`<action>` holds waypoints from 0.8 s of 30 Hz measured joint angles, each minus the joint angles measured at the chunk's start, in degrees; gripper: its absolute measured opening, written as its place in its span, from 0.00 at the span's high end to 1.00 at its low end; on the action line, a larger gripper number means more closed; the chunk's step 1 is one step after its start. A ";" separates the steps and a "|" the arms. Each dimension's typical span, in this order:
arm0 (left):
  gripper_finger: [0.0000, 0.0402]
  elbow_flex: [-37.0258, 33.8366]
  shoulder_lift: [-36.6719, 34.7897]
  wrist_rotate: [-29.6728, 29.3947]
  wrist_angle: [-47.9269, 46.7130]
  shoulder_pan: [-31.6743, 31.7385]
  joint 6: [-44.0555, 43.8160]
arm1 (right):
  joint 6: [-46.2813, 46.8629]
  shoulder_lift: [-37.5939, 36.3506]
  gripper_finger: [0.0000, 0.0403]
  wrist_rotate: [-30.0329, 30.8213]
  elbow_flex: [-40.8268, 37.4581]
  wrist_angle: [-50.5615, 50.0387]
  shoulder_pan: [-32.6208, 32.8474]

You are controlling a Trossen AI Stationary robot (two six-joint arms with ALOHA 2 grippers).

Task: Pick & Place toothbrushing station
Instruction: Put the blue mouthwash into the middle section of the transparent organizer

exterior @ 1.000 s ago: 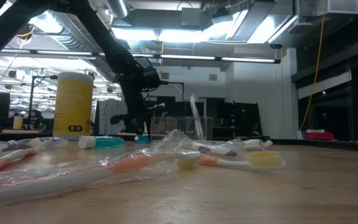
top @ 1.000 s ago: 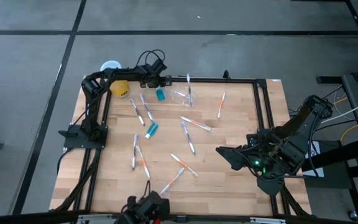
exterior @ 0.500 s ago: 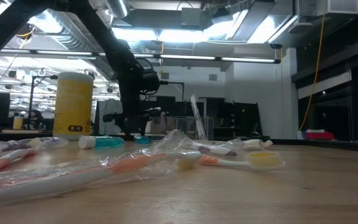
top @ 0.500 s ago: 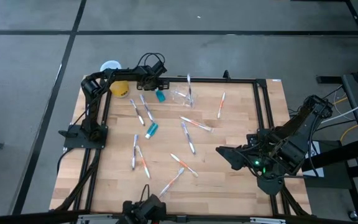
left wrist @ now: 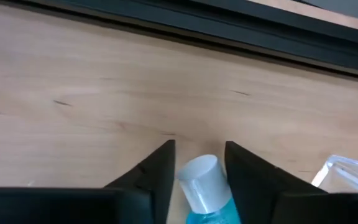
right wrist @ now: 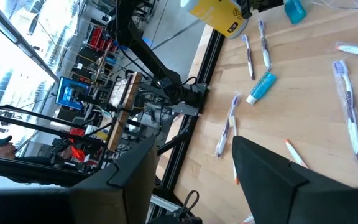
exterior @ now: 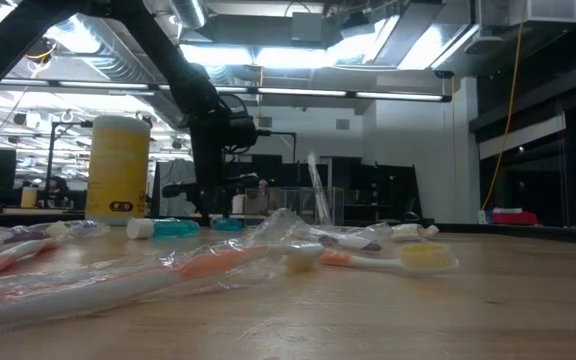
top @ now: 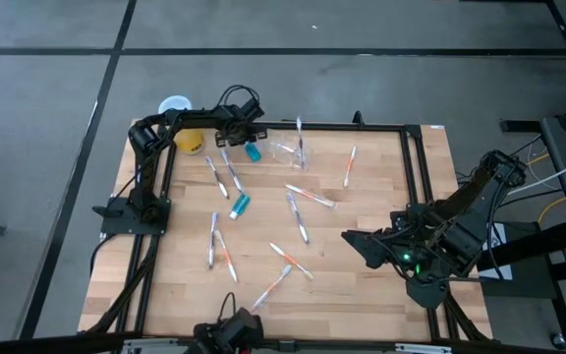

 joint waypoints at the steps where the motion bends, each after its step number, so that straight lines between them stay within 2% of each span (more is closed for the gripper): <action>1: 0.74 -0.01 0.00 0.04 -0.06 0.02 -0.37 | -0.02 0.00 0.47 0.00 0.00 0.00 0.00; 7: 0.96 -0.05 0.17 0.54 0.30 0.01 -0.13 | -0.11 0.00 0.47 0.00 0.00 0.00 0.00; 9: 0.99 -0.06 0.17 1.05 0.12 0.11 0.73 | -0.15 0.00 0.47 0.00 0.00 0.00 0.00; 17: 0.95 -0.17 -1.06 3.49 -2.23 1.05 10.20 | -0.14 0.00 0.47 0.01 0.00 0.02 0.00; 24: 0.82 -0.14 -6.22 1.05 -7.82 1.14 12.71 | 0.02 0.02 0.47 1.47 0.00 0.02 0.00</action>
